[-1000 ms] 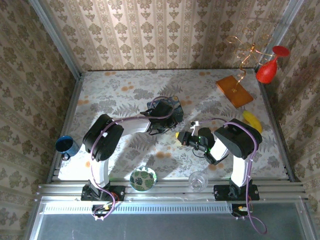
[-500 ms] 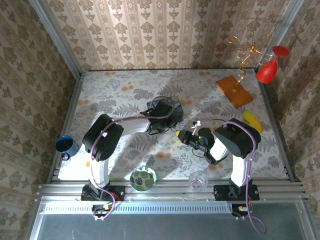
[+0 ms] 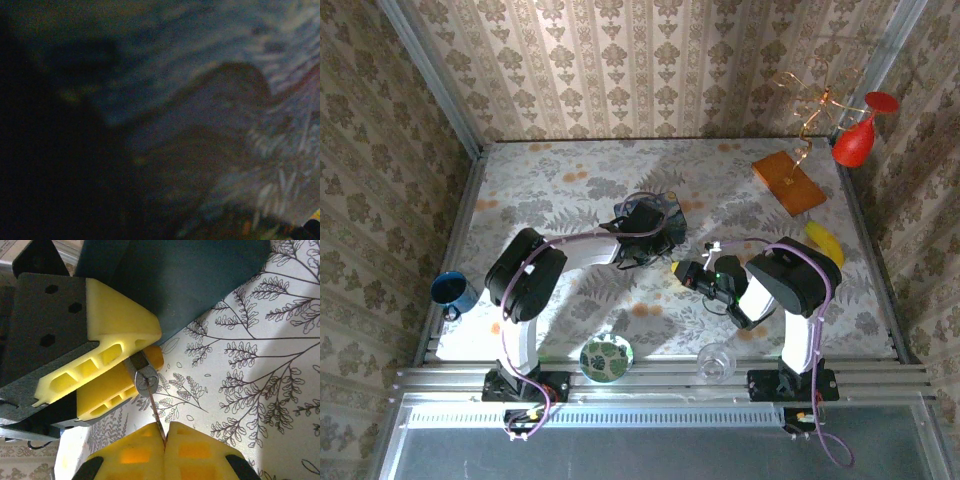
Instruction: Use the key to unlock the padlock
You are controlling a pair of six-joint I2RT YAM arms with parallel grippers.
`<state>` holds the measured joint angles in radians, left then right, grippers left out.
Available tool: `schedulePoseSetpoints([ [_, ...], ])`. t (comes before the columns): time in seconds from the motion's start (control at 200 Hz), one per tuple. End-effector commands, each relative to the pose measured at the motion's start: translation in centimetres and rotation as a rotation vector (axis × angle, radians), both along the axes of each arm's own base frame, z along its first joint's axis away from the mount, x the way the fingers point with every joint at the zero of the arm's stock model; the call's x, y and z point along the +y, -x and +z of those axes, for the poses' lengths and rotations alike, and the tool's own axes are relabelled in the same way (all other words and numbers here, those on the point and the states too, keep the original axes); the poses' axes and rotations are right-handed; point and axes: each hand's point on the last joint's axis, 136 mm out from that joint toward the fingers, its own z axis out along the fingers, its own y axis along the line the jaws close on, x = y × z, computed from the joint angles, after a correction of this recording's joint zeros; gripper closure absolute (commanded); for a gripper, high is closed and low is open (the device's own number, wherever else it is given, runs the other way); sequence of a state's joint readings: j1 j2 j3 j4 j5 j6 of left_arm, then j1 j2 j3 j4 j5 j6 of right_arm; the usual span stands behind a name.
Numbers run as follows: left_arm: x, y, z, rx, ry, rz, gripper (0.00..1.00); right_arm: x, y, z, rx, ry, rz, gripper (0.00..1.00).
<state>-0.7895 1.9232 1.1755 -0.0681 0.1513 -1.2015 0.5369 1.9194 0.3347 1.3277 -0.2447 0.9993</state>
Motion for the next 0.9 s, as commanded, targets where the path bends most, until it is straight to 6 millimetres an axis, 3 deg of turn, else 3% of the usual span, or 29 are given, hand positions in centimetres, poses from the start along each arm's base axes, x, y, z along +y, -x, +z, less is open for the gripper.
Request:
schedulePoseSetpoints([
  [0.0, -1.0, 0.2, 2.6, -0.026, 0.084, -0.026, 1.0, -0.6, 0.9, -3.5, 0.113, 0.076, -0.022, 1.0],
  [0.265, -0.8, 0.3, 3.4, -0.05, 0.095, -0.028, 1.0, -0.5, 1.0, -3.1, 0.109, 0.046, -0.022, 1.0],
  [0.515, -1.1, 0.8, 2.4, -0.014, 0.101, -0.041, 1.0, -0.2, 0.4, -2.6, 0.091, 0.037, -0.025, 1.0],
  [0.895, -1.5, 1.3, 2.7, 0.008, 0.122, -0.061, 1.0, 0.2, -0.5, -1.6, 0.068, 0.011, -0.035, 1.0],
])
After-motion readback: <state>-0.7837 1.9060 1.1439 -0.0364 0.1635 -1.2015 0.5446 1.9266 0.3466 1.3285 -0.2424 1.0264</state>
